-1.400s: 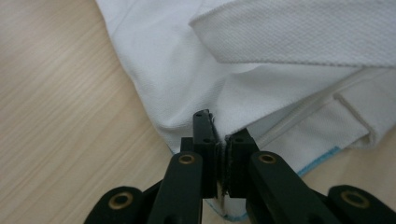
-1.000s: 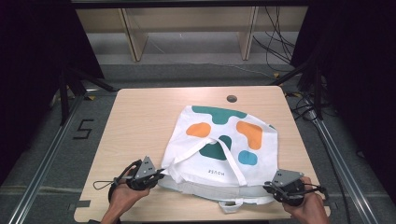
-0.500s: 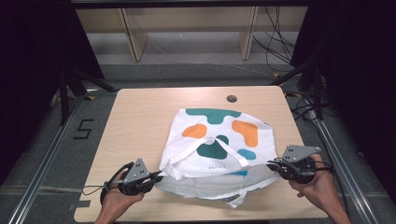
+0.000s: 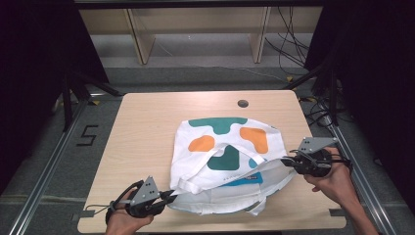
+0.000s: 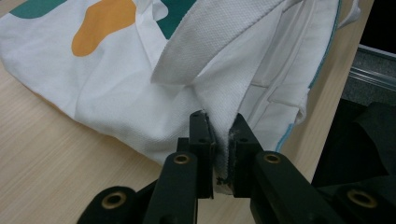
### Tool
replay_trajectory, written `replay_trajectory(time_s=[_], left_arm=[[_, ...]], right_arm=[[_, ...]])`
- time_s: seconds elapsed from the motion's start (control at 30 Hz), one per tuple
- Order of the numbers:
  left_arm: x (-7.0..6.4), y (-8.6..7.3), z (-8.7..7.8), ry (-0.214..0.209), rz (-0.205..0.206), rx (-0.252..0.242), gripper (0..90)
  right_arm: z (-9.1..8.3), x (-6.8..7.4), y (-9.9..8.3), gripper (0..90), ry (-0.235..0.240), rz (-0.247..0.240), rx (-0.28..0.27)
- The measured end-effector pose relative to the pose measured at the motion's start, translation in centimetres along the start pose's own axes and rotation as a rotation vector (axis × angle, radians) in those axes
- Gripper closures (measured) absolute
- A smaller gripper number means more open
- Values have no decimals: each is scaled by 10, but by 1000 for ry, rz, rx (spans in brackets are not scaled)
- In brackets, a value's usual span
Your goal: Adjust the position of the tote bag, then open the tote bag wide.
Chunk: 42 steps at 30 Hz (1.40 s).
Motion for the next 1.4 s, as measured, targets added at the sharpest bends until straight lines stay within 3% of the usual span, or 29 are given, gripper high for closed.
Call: replay_trajectory(time_s=[0.13,0.23,0.27,0.3,0.4,0.53,0.6,0.67,0.7,0.73,0.77,0.87,0.9,0.97,1.0,1.1,1.2,1.23,1.33,1.4], left_arm=[[3,-3,1,-19,-31,-16,805],[1,-3,2,-26,-32,-27,801],[2,-3,1,-32,-8,-15,790],[0,-4,1,-38,-31,-20,781],[0,-4,1,-38,-41,-18,774],[-2,-4,1,-41,-41,-27,765],[-2,-4,0,-44,-6,-20,763],[-1,-4,-1,-41,-7,-7,768],[-3,-4,0,-42,-39,-23,779],[-3,-3,0,-38,-44,-31,783],[-2,-4,0,-39,-34,-30,781],[-1,-4,-2,-34,-31,-30,751],[0,-4,-2,-34,-20,-27,748],[1,-5,-2,-36,-12,-21,723],[1,-5,-1,-17,-44,-31,690],[3,-9,-1,-24,-50,-18,597],[2,-12,-6,-26,-42,-30,528],[3,-14,-10,-21,-24,-19,504],[1,-18,-17,-52,-16,-36,445],[6,-23,-21,-31,-14,-34,436]], right_arm=[[-1,1,-1,886,13,28,3],[-1,-1,-1,885,14,9,-6],[0,-2,0,885,8,12,-17],[-1,0,-1,885,16,34,-7],[1,-3,-2,885,17,23,-11],[1,-5,-2,885,18,23,-15],[1,-6,-2,885,14,30,-14],[2,-7,-1,885,12,22,-16],[4,-5,0,885,3,38,-34],[3,-4,0,885,9,42,-20],[0,-4,-1,885,20,38,2],[0,-5,0,885,24,34,-6],[2,-6,2,885,13,35,-32],[0,-5,1,885,28,31,-1],[0,-6,3,885,26,28,-11],[2,-8,6,885,22,28,-16],[1,-9,8,885,31,11,-2],[2,-9,10,885,19,32,-18],[2,-10,12,885,19,33,-21],[0,-11,10,885,31,24,4]])
Point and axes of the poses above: each handheld gripper's, and its own axes: z roughly forward along the jaws, y roughly out of its top, x roughly to its left, the point moved 8 cm from there along z, roughly forward along the jaws, and after that the axes turned 10 degrees about -y, right-handed, at the moved point
